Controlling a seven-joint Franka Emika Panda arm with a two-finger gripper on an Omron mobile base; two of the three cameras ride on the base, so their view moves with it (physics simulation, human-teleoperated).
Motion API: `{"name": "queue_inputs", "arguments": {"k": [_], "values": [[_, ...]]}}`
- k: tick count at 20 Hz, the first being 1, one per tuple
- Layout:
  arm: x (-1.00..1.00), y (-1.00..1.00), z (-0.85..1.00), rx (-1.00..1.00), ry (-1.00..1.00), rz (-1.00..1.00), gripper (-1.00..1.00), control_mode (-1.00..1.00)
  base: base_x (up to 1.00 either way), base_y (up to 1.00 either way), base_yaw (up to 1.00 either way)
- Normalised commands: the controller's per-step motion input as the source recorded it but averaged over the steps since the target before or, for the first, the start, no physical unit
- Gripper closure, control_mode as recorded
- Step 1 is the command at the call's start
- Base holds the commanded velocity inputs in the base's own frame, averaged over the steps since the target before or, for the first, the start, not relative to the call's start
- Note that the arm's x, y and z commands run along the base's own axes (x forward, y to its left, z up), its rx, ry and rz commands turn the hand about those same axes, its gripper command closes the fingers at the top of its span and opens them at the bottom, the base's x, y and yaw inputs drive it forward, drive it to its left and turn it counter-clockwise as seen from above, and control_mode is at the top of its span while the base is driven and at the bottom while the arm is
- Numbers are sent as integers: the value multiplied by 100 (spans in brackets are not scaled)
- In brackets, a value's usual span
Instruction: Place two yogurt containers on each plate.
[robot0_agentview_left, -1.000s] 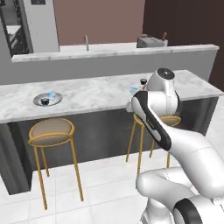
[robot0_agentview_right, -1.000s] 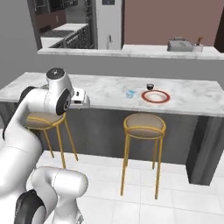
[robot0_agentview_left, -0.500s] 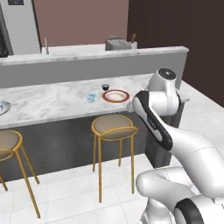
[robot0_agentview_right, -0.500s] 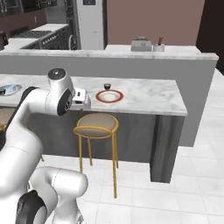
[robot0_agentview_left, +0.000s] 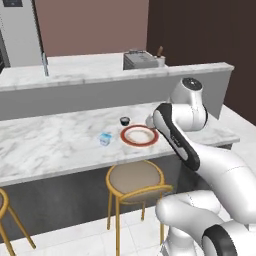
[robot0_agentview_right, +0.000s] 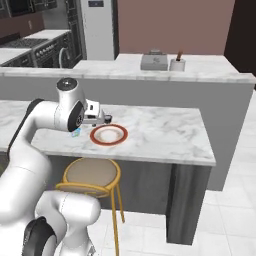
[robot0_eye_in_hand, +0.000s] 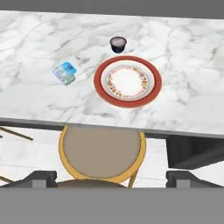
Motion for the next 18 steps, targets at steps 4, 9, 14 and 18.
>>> {"name": "queue_inputs", "arguments": {"k": [4,9,14,18], "values": [[0,0,0,0,0,0,-100,100,100,50,0],[0,0,0,0,0,0,-100,100,100,19,-2],[93,2,-36,0,0,-5,-100,-100,0,0,0],[70,19,-36,-1,0,0,-100,-100,0,0,0]]}}
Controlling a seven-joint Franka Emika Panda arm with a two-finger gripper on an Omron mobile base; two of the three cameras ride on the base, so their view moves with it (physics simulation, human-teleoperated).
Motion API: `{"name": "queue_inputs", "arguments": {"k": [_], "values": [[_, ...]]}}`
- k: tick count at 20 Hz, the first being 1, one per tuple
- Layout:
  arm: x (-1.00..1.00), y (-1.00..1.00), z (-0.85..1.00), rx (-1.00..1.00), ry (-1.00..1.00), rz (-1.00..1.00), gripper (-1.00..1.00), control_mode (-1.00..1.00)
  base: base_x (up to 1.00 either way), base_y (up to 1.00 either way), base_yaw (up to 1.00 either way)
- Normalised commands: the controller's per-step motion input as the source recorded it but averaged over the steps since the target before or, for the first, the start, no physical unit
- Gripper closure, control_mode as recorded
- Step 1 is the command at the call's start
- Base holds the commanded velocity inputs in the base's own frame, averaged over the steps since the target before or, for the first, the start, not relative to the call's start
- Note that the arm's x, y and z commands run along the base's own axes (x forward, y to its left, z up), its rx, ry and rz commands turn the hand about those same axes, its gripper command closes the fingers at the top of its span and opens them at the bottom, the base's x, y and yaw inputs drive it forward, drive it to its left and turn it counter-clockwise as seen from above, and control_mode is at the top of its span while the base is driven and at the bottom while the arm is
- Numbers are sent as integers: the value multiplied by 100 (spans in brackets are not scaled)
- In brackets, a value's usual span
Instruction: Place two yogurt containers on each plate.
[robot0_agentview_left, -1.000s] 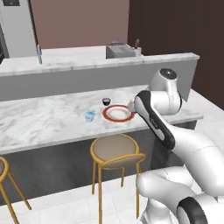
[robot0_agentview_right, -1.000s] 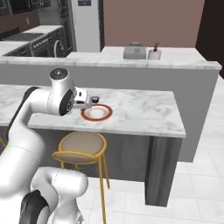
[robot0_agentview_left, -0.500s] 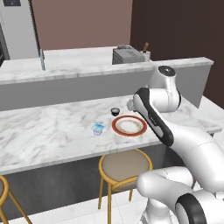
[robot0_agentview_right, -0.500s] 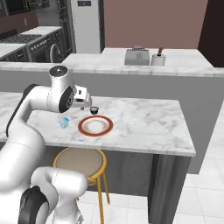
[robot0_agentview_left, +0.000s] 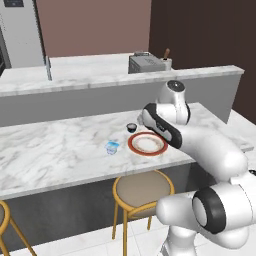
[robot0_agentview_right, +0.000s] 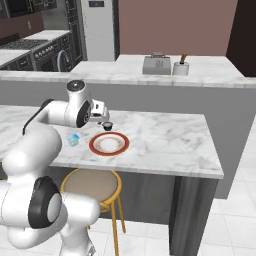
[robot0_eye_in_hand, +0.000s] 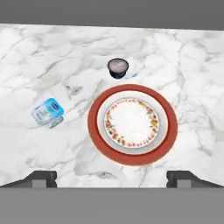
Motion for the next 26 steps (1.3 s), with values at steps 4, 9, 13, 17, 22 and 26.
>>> {"name": "queue_inputs", "arguments": {"k": [4,9,13,17,22,26], "values": [[9,45,-17,0,0,1,-100,-100,0,0,0],[-1,47,-12,0,0,10,-100,-100,0,0,0],[-2,30,-19,0,0,20,-100,-100,0,0,0],[-6,21,-22,0,0,20,-100,-100,0,0,0],[-27,2,-20,0,0,19,-100,-100,0,0,0],[-11,0,-14,-1,0,11,-100,-100,0,0,0]]}}
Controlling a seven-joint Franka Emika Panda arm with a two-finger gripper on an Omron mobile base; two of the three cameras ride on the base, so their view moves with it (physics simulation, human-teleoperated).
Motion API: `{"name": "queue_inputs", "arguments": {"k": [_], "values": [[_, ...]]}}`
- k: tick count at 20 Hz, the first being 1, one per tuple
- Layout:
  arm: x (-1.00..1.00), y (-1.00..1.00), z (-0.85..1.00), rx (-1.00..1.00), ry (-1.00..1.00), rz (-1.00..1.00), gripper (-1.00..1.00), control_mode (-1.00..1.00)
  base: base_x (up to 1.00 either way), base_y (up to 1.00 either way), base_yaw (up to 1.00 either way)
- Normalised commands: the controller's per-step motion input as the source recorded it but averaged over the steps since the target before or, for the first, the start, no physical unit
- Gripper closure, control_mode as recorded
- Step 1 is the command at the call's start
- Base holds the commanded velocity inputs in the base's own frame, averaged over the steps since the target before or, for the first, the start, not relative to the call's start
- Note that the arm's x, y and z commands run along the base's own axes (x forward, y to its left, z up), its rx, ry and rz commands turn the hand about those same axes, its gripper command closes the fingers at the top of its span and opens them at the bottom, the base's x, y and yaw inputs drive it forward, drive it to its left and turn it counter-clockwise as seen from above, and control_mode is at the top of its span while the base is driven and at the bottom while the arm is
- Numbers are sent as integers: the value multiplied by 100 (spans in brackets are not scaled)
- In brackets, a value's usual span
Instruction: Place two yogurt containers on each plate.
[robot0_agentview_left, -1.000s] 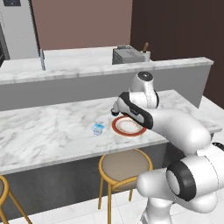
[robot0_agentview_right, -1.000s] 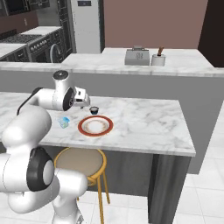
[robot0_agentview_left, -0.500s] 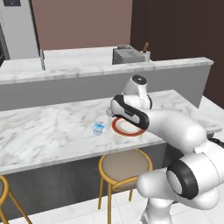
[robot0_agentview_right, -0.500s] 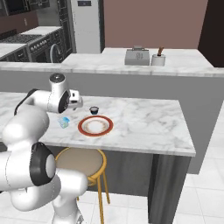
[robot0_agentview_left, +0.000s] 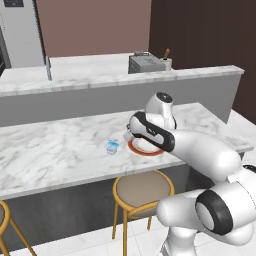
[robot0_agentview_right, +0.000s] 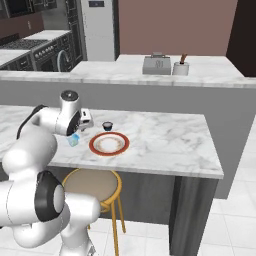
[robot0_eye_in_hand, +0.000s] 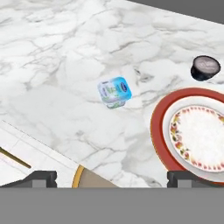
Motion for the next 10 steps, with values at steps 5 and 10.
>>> {"name": "queue_inputs", "arguments": {"k": [5,10], "values": [[0,0,-1,-6,0,3,-100,-100,0,0,0],[0,16,0,-8,0,2,-100,-100,0,0,0]]}}
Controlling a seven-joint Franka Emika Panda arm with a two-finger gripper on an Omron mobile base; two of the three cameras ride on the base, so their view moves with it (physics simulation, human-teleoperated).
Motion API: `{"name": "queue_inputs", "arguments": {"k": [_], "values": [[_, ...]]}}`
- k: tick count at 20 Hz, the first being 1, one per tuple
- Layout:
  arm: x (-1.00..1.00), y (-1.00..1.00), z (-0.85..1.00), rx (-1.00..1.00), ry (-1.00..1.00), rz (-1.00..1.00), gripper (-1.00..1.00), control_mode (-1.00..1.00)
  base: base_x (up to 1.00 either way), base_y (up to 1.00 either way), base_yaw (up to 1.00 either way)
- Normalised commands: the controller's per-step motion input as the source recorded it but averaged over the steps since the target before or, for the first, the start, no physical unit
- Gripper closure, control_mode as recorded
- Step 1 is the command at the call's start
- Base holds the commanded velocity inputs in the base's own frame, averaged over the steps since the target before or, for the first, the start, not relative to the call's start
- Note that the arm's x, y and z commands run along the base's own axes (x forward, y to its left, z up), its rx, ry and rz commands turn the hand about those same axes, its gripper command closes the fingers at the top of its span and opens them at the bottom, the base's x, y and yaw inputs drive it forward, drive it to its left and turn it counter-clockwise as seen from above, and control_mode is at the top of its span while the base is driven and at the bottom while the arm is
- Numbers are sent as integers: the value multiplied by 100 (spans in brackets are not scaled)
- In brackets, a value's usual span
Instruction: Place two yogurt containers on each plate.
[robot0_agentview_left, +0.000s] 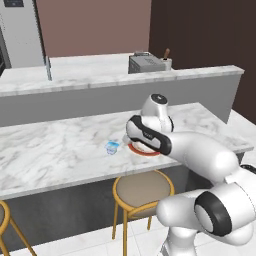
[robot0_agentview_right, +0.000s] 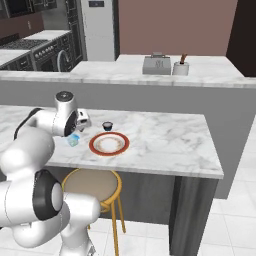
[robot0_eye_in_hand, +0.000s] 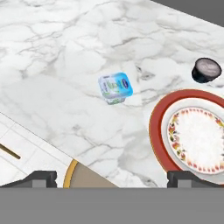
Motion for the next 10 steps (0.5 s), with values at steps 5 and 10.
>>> {"name": "queue_inputs", "arguments": {"k": [5,10], "values": [[0,27,0,-8,0,2,-100,-100,0,0,0],[8,18,-16,-1,7,0,-100,-100,0,0,0]]}}
